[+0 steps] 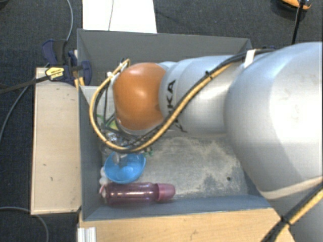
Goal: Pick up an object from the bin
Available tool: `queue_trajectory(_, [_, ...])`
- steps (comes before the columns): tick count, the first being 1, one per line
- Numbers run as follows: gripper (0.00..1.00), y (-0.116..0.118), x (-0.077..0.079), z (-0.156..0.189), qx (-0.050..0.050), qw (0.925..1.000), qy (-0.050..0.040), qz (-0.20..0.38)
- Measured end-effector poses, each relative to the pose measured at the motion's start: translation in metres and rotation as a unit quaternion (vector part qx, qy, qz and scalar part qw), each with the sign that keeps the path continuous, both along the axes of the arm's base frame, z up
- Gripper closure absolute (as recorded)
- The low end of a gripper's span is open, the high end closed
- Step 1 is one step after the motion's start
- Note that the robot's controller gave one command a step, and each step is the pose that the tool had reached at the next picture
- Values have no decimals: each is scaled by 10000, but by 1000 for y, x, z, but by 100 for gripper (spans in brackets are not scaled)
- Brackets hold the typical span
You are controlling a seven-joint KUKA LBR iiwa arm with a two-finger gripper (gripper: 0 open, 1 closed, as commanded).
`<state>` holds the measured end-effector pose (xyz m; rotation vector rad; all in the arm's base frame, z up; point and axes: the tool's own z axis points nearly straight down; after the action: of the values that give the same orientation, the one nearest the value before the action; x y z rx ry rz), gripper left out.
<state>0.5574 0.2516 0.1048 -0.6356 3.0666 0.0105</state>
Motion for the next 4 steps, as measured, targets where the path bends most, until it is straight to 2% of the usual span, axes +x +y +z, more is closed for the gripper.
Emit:
queue_trajectory(2, [100,2,-1,-4,7,10000,24,53])
queue_trajectory(3, [100,0,-2,11,-11,10000,40,44])
queue_trajectory(4, [100,0,0,30,-4,10000,7,29])
